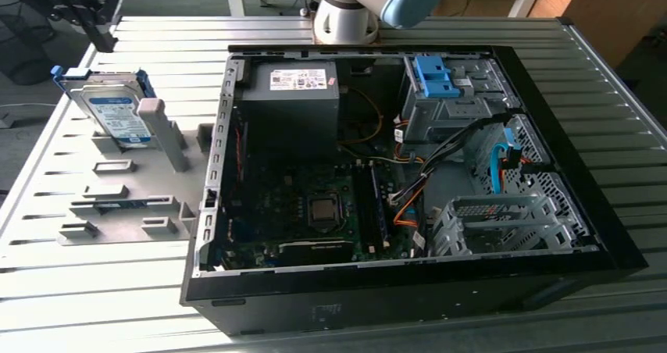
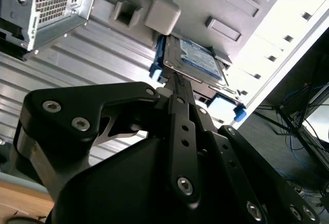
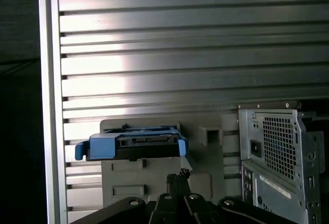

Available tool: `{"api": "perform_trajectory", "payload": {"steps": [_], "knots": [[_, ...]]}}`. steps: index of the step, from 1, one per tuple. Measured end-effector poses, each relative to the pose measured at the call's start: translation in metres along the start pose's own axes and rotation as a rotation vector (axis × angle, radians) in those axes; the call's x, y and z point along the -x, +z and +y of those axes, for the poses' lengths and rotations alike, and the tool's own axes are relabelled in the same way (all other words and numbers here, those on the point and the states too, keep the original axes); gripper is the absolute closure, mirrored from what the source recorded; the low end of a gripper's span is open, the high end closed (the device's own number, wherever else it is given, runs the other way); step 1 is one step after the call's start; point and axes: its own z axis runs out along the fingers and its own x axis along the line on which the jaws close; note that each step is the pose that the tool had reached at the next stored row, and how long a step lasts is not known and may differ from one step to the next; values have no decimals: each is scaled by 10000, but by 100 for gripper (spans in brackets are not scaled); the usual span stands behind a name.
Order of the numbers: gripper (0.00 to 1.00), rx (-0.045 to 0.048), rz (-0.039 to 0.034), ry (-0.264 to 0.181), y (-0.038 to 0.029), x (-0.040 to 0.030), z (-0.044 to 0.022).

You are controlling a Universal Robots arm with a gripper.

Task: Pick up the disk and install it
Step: 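Reach for the disk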

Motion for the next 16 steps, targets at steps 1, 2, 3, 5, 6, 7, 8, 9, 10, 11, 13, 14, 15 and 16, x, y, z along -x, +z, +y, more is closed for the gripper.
{"api": "perform_trajectory", "payload": {"steps": [1, 2, 3, 5, 6, 7, 8, 9, 10, 11, 13, 14, 15, 16], "knots": [[89, 0, 0, 1, 0, -45, 0], [89, 0, 0, 2, -1, -93, 0], [89, -1, 2, 2, -2, -138, 0], [89, 0, 1, 0, -1, -228, -1], [89, 0, 1, 0, -1, -275, -1], [89, -1, 2, 2, -2, -320, -1], [89, 0, 1, 2, -1, -365, -2], [89, 0, 0, 2, -2, -410, -2], [89, -1, 1, 2, -2, -445, -3], [89, 0, 0, 1, -2, -450, -3], [89, 0, 1, 1, -2, -450, -3], [89, 0, 1, 0, -3, -450, -3], [89, -1, 1, 1, -3, -452, -3], [89, -1, 1, 1, -3, -454, -3]]}}
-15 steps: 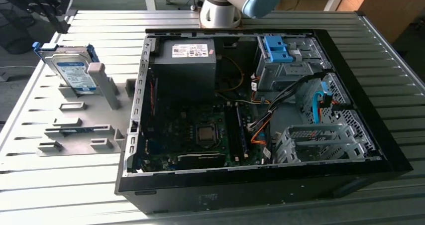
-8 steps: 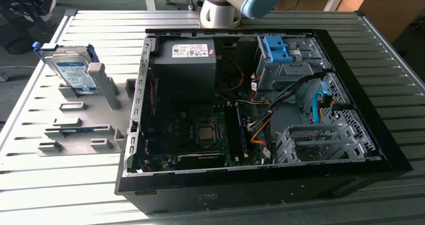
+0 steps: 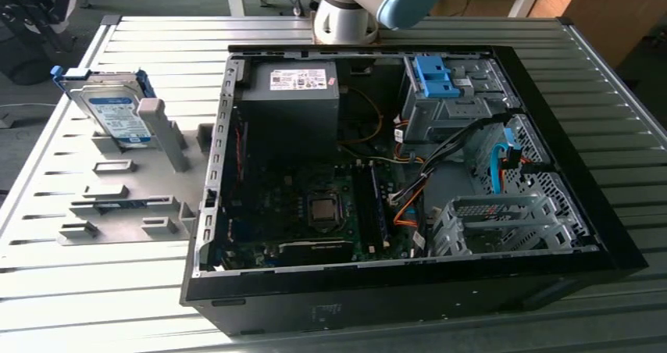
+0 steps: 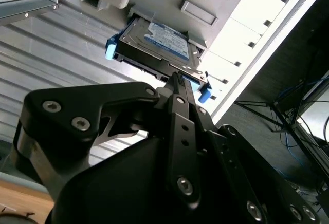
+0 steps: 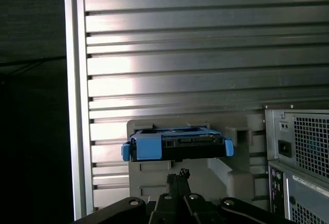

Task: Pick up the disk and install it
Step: 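Reach for the disk, then pick up the disk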

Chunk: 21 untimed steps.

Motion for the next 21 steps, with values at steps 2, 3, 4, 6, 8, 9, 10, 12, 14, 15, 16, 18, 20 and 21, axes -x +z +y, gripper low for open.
{"api": "perform_trajectory", "payload": {"steps": [2, 3, 4, 6, 8, 9, 10, 12, 14, 15, 16, 18, 20, 21], "knots": [[89, 1, 0, 0, 0, -1, 0], [89, 0, 0, 0, 0, -1, 0], [89, 0, 0, 0, 0, -1, 0], [89, 0, 0, 0, 0, -2, 0], [89, 0, 0, -1, 0, -3, 0], [89, 0, 0, -5, 0, -3, 0], [89, 1, 0, -15, 0, -3, 0], [89, 2, 5, -84, 0, -3, 0], [89, 7, 11, -247, 0, -8, -1], [89, 10, 16, -370, 0, -8, -1], [89, 13, 24, -529, 0, -9, 0], [89, 20, 39, -846, 0, -10, 0], [89, 24, 43, -991, 1, -13, -1], [89, 25, 43, -993, 1, -14, -1]]}}
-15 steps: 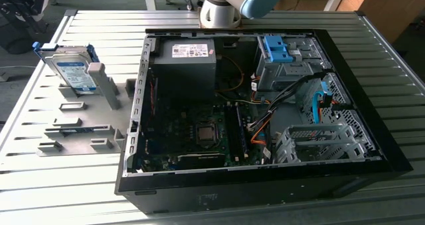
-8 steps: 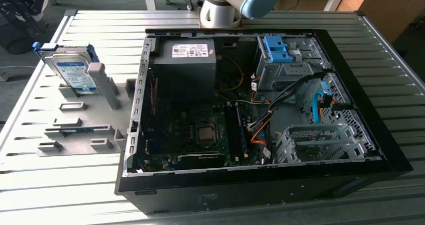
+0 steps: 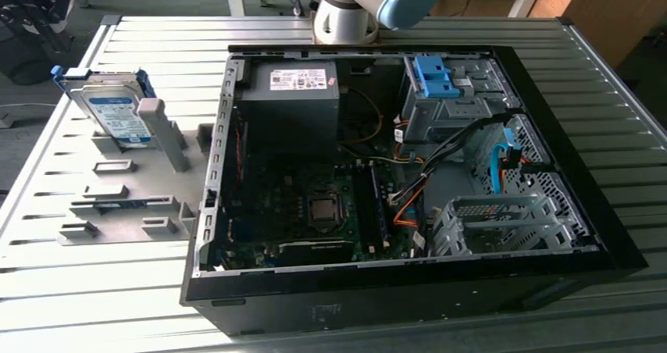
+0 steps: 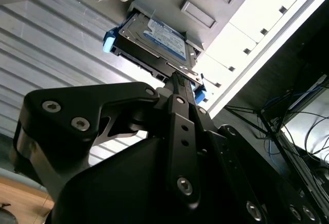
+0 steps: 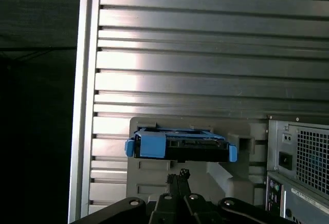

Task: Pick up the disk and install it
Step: 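Pick up the disk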

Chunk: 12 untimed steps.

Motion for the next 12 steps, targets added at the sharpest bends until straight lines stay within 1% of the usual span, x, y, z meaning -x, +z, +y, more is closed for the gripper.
{"api": "perform_trajectory", "payload": {"steps": [7, 9, 12], "knots": [[89, 0, 2, -27, -1, -1, 0], [89, 4, 9, -166, -1, -2, 0], [89, 14, 27, -591, 0, -2, 0]]}}
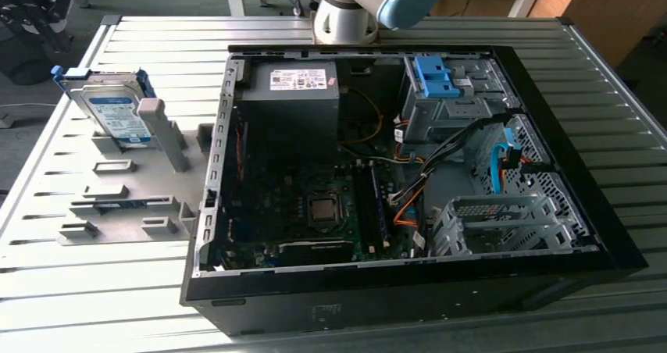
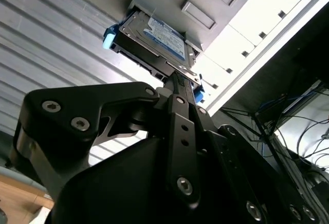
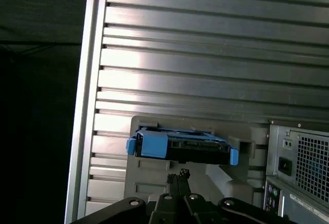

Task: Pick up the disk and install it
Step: 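Pick up the disk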

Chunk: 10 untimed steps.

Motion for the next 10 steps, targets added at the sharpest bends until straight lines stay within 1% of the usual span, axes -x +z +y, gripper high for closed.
{"api": "perform_trajectory", "payload": {"steps": [4, 6, 10], "knots": [[89, 17, 32, -726, 1, 0, 0], [89, 24, 45, -994, 0, 0, 0], [89, 26, 49, -1091, 0, -1, 0]]}}
